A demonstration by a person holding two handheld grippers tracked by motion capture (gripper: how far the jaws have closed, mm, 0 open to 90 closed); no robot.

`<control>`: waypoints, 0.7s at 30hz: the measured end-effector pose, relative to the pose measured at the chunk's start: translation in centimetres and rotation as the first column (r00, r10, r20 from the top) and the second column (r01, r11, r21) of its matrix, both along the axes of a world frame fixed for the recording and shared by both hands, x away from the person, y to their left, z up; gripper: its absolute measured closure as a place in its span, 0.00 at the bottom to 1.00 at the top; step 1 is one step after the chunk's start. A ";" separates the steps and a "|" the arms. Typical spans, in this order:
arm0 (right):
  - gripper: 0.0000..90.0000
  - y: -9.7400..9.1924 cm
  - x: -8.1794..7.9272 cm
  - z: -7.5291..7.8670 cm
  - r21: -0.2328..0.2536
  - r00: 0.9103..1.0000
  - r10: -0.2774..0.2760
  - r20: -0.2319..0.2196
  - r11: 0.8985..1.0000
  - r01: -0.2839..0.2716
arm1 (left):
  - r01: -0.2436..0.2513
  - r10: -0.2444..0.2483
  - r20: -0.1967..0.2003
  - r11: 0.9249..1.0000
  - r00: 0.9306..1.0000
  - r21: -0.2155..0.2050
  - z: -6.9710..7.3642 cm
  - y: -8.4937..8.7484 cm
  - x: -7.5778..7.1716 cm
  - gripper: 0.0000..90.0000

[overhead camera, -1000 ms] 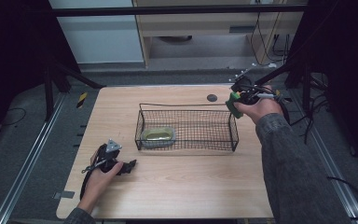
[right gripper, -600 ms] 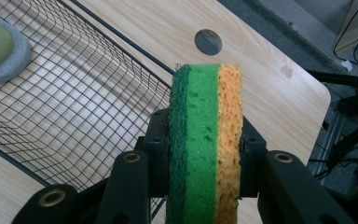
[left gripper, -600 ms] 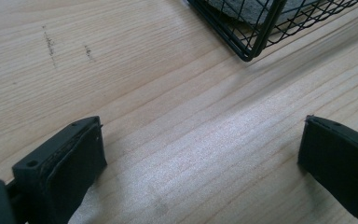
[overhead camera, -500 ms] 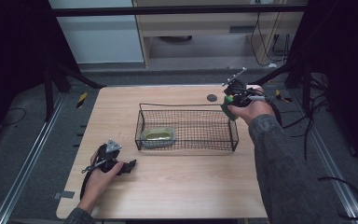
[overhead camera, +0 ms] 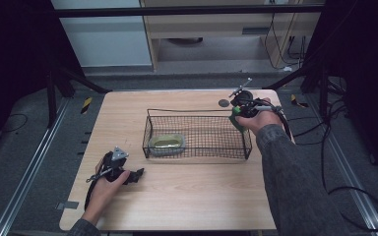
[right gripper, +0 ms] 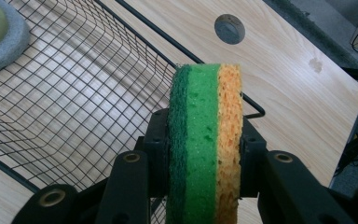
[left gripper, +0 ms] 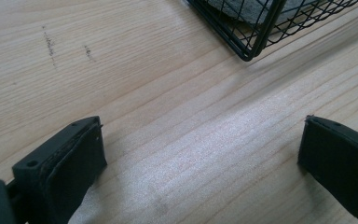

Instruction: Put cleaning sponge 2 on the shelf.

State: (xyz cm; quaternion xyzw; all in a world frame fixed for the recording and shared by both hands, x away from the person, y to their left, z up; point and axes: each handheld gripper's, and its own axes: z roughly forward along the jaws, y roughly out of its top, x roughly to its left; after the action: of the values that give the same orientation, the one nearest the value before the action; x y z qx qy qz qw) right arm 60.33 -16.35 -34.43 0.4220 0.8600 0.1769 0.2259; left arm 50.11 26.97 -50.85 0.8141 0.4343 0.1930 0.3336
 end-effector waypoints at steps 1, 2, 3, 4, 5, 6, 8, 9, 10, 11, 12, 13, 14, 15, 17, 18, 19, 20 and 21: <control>0.72 0.1 0.1 -0.3 0.000 1.000 0.004 -0.003 1.000 -0.004 | 0.000 0.000 0.000 1.000 1.000 0.000 0.0 0.0 0.0 0.00; 0.72 0.1 0.1 -0.3 0.000 1.000 0.004 -0.003 1.000 -0.004 | 0.000 0.000 0.000 1.000 1.000 0.000 0.0 0.0 0.0 0.00; 0.72 0.3 0.2 -0.6 -0.002 1.000 0.003 -0.005 1.000 -0.003 | 0.000 0.000 0.000 1.000 1.000 0.000 0.0 0.0 0.0 0.00; 0.72 0.3 0.2 -0.6 -0.002 1.000 0.003 -0.005 1.000 -0.003 | 0.000 0.000 0.000 1.000 1.000 0.000 0.0 0.0 0.0 0.00; 0.72 0.3 0.3 -0.9 -0.002 1.000 0.005 -0.015 1.000 -0.005 | 0.000 0.000 0.000 1.000 1.000 0.000 0.0 0.0 0.0 0.00; 0.72 0.3 0.3 -0.9 -0.002 1.000 0.005 -0.015 1.000 -0.005 | 0.000 0.000 0.000 1.000 1.000 0.000 0.0 0.0 0.0 0.00; 0.72 0.4 0.5 -1.5 -0.013 1.000 0.008 -0.024 1.000 -0.009 | 0.000 0.000 0.000 1.000 1.000 0.000 0.0 0.0 0.0 0.00; 0.72 0.5 0.5 -1.7 -0.016 0.999 0.010 -0.030 1.000 -0.010 | 0.000 0.000 0.000 1.000 1.000 0.000 0.0 0.0 0.0 0.00; 0.72 0.5 0.5 -1.7 -0.016 0.999 0.010 -0.030 1.000 -0.010 | 0.000 0.000 0.000 1.000 1.000 0.000 0.0 0.0 0.0 0.00; 0.72 0.5 0.6 -1.9 -0.019 0.999 0.011 -0.033 1.000 -0.012 | 0.000 0.000 0.000 1.000 1.000 0.000 0.0 0.0 0.0 0.00; 0.72 0.6 0.7 -2.3 -0.025 0.999 0.011 -0.036 1.000 -0.012 | 0.000 0.000 0.000 1.000 1.000 0.000 0.0 0.0 0.0 0.00; 0.72 0.7 0.7 -2.4 -0.024 0.999 0.010 -0.038 1.000 -0.011 | 0.000 0.000 0.000 1.000 1.000 0.000 0.0 0.0 0.0 0.00; 0.72 0.7 0.8 -2.6 -0.025 0.999 0.009 -0.040 1.000 -0.010 | 0.000 0.000 0.000 1.000 1.000 0.000 0.0 0.0 0.0 0.00; 0.72 0.7 0.9 -2.7 -0.028 0.999 0.013 -0.040 1.000 -0.014 | 0.000 0.000 0.000 1.000 1.000 0.000 0.0 0.0 0.0 0.00; 0.72 0.8 1.0 -3.0 -0.030 0.999 0.009 -0.044 1.000 -0.010 | 0.000 0.000 0.000 1.000 1.000 0.000 0.0 0.0 0.0 0.00; 0.72 0.8 1.0 -3.0 -0.030 0.999 0.009 -0.044 1.000 -0.010 | 0.000 0.000 0.000 1.000 1.000 0.000 0.0 0.0 0.0 0.00; 0.72 0.8 1.1 -3.2 -0.031 0.999 0.011 -0.047 0.999 -0.013 | 0.000 0.000 0.000 1.000 1.000 0.000 0.0 0.0 0.0 0.00; 0.72 0.9 1.2 -3.5 -0.039 0.999 0.008 -0.049 0.999 -0.010 | 0.000 0.000 0.000 1.000 1.000 0.000 0.0 0.0 0.0 0.00; 0.72 0.9 1.3 -3.7 -0.040 0.999 0.008 -0.051 0.999 -0.010 | 0.000 0.000 0.000 1.000 1.000 0.000 0.0 0.0 0.0 0.00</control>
State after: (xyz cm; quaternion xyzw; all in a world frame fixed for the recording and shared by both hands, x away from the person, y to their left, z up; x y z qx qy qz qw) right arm 61.60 -15.43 -38.11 0.4178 0.8708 0.1499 0.2115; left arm 50.11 26.97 -50.85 0.8142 0.4343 0.1930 0.3335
